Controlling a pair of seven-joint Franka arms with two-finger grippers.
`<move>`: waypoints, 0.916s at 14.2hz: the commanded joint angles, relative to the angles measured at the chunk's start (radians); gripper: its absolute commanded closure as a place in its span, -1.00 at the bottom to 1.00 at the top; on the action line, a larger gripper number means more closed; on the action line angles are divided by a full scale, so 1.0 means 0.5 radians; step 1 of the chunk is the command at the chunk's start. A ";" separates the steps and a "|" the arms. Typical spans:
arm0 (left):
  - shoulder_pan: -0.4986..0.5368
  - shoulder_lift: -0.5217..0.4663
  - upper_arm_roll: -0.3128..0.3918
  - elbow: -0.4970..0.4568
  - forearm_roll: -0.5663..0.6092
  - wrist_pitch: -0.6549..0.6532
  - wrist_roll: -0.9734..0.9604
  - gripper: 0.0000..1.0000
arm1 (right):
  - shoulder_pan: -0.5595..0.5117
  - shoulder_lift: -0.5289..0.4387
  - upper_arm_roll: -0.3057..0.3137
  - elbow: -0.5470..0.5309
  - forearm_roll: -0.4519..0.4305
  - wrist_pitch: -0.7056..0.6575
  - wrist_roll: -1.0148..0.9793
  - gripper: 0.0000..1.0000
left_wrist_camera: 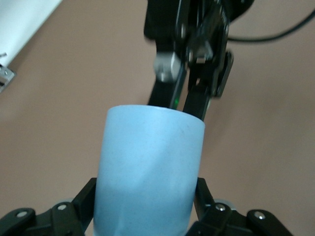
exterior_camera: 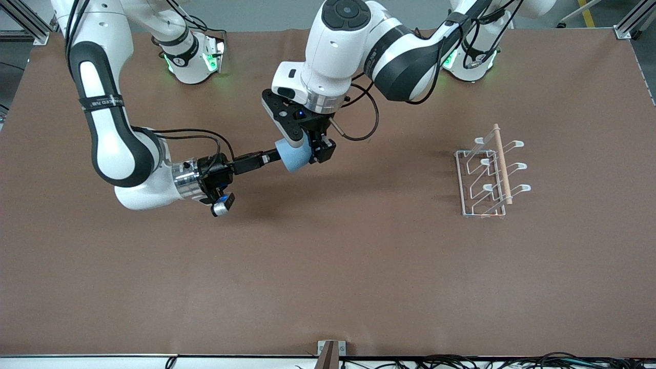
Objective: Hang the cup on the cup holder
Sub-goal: 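Grasp the cup with the left gripper while the right gripper releases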
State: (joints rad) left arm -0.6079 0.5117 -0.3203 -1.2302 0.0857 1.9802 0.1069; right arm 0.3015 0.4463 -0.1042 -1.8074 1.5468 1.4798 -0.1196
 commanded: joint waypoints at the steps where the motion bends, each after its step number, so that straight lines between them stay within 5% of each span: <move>1: 0.013 -0.051 0.012 0.028 0.043 -0.217 -0.020 0.97 | -0.054 -0.043 -0.025 0.019 -0.267 -0.014 0.000 -1.00; 4: 0.038 -0.103 0.051 0.028 0.068 -0.487 -0.014 0.97 | -0.072 -0.223 -0.135 0.028 -0.824 0.132 0.021 -1.00; 8: 0.087 -0.139 0.122 0.024 0.322 -0.861 0.013 0.97 | -0.140 -0.340 -0.322 0.028 -1.319 0.136 0.000 -1.00; 13: 0.341 -0.131 0.122 -0.025 0.693 -1.235 0.720 0.96 | -0.173 -0.432 -0.420 0.047 -1.831 0.280 -0.003 -1.00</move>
State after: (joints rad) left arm -0.4896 0.4570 -0.2564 -1.2199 0.3666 1.4143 0.3304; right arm 0.2159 0.2628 -0.3098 -1.7675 0.7190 1.5923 -0.1234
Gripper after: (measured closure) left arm 0.185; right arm 0.000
